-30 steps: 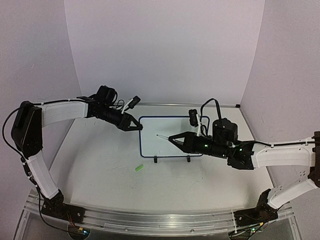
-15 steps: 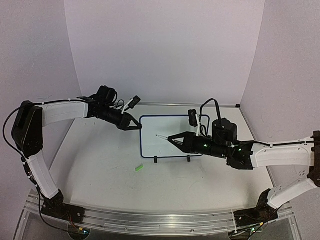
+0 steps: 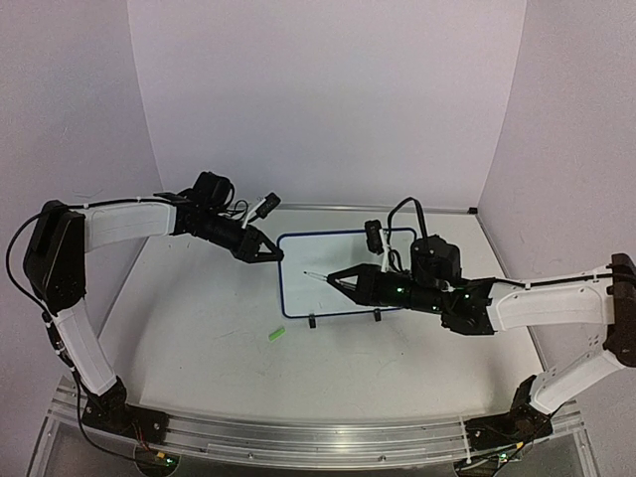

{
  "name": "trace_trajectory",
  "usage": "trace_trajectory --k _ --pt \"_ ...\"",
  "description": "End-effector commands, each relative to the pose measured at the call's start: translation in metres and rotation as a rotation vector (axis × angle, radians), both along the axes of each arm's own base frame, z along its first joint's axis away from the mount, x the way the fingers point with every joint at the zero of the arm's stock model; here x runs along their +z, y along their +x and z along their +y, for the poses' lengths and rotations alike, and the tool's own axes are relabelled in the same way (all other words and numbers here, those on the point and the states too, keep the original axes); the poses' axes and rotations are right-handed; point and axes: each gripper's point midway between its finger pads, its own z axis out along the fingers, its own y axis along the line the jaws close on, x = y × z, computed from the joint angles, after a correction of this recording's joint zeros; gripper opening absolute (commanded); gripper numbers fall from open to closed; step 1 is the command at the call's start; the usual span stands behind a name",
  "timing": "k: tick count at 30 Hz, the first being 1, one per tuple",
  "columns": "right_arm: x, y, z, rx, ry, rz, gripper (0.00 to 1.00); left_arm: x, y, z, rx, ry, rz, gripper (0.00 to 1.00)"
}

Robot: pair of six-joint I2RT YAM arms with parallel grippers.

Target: Write a sentence on the whiteboard

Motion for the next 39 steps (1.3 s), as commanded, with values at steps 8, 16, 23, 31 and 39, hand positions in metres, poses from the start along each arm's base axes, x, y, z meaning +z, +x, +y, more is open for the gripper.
trace_trajectory --k 8,16,23,31,39 --pt "0.030 0.020 0.015 -0.036 0.078 -0.098 0.00 0.021 0.003 -0.011 -0.053 -0.075 -0.046 0.34" --pt "0.029 0.033 0.023 -0.025 0.127 -0.097 0.00 0.022 0.004 -0.013 -0.071 -0.078 -0.056 0.22" --pt "0.027 0.041 0.030 0.006 0.160 -0.089 0.00 0.008 0.005 -0.007 -0.069 -0.019 -0.088 0.09" --pt "0.026 0.042 0.031 0.019 0.169 -0.091 0.00 -0.001 0.006 -0.002 -0.070 0.022 -0.122 0.00" --pt "0.026 0.053 0.028 -0.014 0.171 -0.106 0.00 0.003 0.004 0.001 -0.075 0.029 -0.151 0.00"
